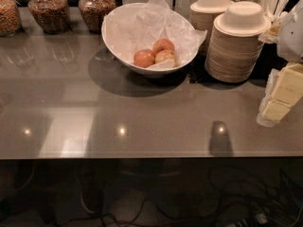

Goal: Pick apple from white bowl

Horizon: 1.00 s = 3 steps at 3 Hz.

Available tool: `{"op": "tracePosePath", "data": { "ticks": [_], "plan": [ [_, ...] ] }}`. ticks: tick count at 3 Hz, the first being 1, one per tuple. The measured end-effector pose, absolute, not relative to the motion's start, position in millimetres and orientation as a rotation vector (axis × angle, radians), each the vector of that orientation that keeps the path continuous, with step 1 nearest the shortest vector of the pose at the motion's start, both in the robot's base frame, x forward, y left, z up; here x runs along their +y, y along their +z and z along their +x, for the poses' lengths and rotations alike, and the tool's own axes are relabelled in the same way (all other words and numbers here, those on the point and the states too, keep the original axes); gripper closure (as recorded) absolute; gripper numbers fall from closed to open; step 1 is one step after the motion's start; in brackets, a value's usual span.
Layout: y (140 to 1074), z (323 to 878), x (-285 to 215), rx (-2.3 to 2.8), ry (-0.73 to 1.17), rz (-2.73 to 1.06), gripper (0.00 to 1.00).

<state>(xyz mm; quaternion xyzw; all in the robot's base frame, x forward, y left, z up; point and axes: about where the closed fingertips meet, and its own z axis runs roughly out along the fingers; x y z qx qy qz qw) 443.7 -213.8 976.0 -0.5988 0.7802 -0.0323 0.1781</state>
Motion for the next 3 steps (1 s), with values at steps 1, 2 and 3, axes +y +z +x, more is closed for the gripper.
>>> {"op": "tracePosePath", "data": {
  "ticks": [1,2,3],
  "plan": [
    [970.9,462.2,-207.7,2.145,-0.068,-1.596,0.00],
    [965.4,497.0,-194.7,2.052,-0.030,-1.480,0.00],
    [969.9,539.1,-175.7,1.953,-0.020,-1.415,0.00]
  ]
}}
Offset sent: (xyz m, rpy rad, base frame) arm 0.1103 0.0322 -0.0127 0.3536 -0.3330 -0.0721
